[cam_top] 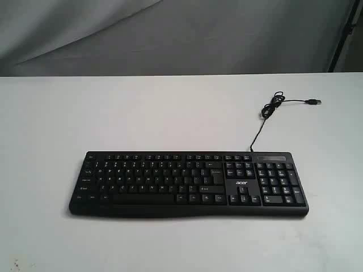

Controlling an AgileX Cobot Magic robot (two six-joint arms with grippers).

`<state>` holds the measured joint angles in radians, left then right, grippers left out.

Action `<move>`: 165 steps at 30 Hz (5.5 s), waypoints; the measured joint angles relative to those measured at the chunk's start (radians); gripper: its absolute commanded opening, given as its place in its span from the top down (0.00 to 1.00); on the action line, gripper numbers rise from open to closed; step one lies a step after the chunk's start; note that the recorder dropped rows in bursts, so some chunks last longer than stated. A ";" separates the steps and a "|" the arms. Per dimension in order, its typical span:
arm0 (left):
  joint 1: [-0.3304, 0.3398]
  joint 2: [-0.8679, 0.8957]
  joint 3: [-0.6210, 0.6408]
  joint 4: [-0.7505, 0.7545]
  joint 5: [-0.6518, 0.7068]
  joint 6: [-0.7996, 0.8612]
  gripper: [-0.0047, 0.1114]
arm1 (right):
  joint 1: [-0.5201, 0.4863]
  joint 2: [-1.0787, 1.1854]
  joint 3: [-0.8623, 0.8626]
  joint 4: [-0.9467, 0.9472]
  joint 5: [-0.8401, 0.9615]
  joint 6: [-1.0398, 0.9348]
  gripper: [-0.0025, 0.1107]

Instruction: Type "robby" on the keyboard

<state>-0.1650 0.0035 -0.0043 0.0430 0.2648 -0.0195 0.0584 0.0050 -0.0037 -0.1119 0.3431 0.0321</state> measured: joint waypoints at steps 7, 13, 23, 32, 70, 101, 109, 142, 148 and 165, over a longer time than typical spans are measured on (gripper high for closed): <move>0.000 0.000 0.000 0.000 0.000 0.000 0.96 | 0.000 0.000 0.000 0.000 0.000 0.000 0.98; 0.000 0.000 0.000 0.000 0.000 0.000 0.96 | 0.000 0.000 0.000 0.000 0.000 0.000 0.98; 0.000 0.000 0.000 0.000 0.000 0.000 0.96 | 0.000 0.000 0.000 0.000 0.000 0.000 0.98; 0.000 0.000 0.000 0.000 0.000 0.000 0.96 | 0.000 0.000 0.000 -0.034 -0.157 0.000 0.98; 0.000 0.000 0.000 0.000 0.000 0.000 0.96 | 0.000 0.774 -0.921 -0.543 -0.364 0.607 0.98; 0.000 0.000 0.000 0.000 0.000 0.000 0.96 | 0.257 1.811 -1.319 0.830 0.370 -1.296 0.98; 0.000 0.000 0.000 0.000 0.000 0.000 0.96 | 0.438 1.841 -1.319 0.830 0.339 -1.372 0.98; 0.000 0.000 0.000 0.000 0.000 0.000 0.96 | 0.615 2.274 -1.640 1.028 0.309 -1.535 0.98; 0.000 0.000 0.000 0.000 0.000 0.000 0.96 | 0.615 2.274 -1.641 0.973 0.273 -1.468 0.98; 0.000 0.000 0.000 0.000 0.000 0.000 0.96 | 0.611 2.274 -1.641 0.852 0.311 -1.337 0.98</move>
<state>-0.1650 0.0035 -0.0043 0.0430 0.2648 -0.0195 0.6699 2.2793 -1.6452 0.7401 0.6538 -1.3053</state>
